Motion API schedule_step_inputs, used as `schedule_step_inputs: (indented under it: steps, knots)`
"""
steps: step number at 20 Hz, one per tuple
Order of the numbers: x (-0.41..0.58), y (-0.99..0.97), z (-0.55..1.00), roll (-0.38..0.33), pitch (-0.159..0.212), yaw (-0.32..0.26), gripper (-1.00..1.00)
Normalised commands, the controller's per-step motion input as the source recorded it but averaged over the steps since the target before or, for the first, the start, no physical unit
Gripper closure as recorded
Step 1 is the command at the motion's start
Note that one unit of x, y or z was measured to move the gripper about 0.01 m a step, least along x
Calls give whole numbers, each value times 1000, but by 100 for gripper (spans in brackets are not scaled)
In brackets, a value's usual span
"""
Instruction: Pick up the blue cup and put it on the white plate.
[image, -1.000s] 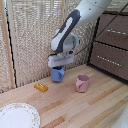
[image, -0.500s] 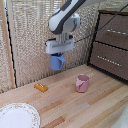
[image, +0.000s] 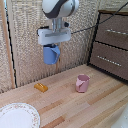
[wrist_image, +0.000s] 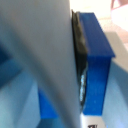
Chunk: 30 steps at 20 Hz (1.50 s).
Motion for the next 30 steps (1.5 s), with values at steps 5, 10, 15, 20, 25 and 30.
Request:
schedule_step_inputs:
  steps: [5,10,15,20,25,30]
  knots:
    - [-325,965,-42,0,0,0,100]
    - [-320,977,-253,0,1,0,100]
    - [-322,947,-373,-4,0,0,100]
    - [-296,823,-497,-43,-2,16,100]
    - [-84,537,-559,-137,-80,62,100]
    - [29,387,-481,-216,-134,64,100]
